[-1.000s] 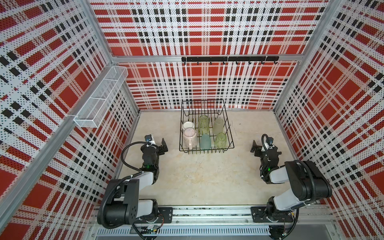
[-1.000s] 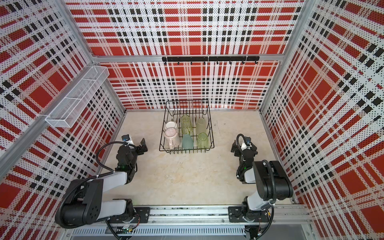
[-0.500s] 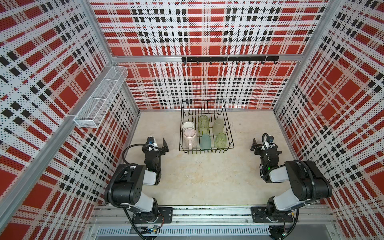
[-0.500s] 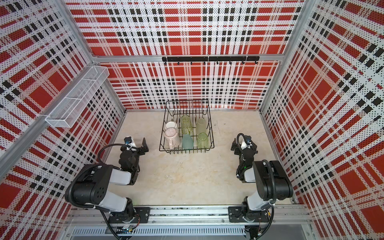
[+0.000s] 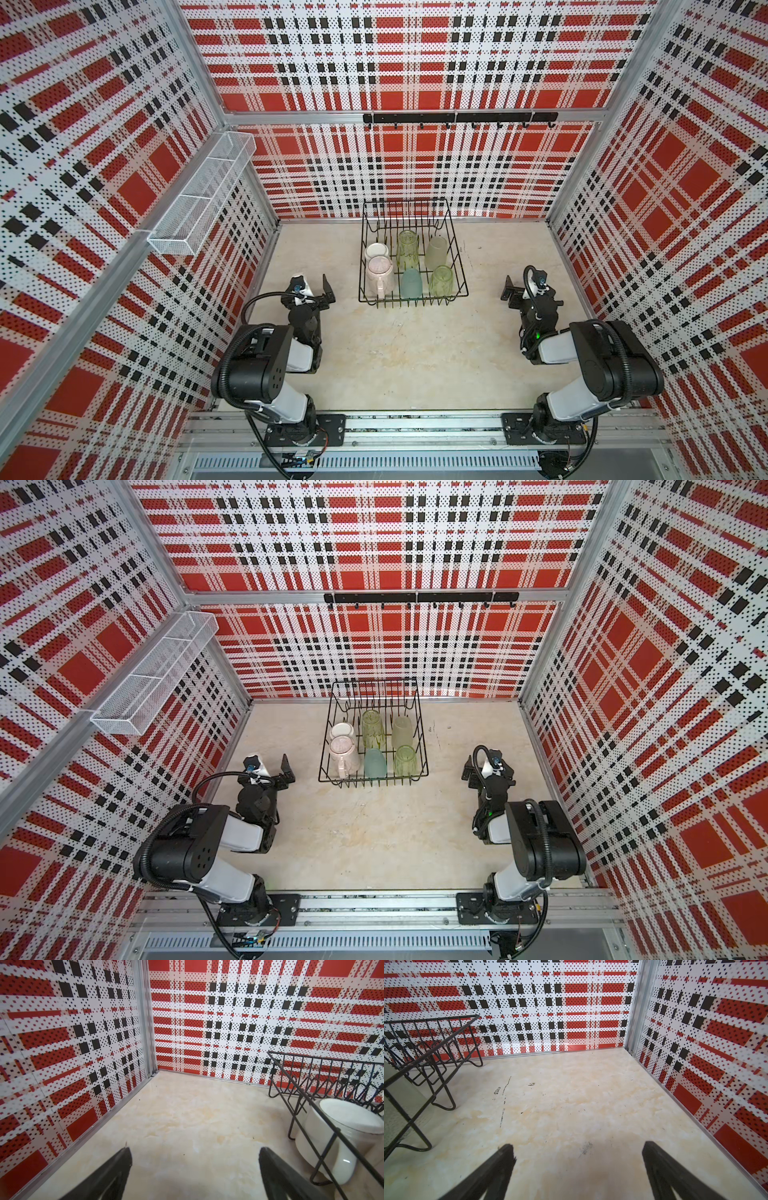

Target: Load the cups into the dish rack

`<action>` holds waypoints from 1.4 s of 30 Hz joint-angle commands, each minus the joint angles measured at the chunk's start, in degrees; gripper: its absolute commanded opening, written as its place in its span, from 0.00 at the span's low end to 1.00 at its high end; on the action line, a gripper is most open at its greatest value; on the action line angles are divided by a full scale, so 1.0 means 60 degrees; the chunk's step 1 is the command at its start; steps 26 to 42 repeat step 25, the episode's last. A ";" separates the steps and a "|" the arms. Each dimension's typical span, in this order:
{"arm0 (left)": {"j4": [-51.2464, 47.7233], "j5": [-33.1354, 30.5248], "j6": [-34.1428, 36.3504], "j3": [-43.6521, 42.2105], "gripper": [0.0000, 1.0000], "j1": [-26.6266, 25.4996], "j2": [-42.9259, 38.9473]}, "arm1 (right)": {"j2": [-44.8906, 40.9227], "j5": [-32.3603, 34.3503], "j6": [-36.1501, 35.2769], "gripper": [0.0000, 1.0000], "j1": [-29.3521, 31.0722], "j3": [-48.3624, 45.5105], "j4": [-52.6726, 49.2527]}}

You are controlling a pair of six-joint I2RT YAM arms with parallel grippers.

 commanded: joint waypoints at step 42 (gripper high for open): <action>0.0243 0.0276 -0.0047 0.0122 0.98 0.0238 0.0068 | 0.0103 0.0027 -0.0198 1.00 0.0106 0.0169 0.0089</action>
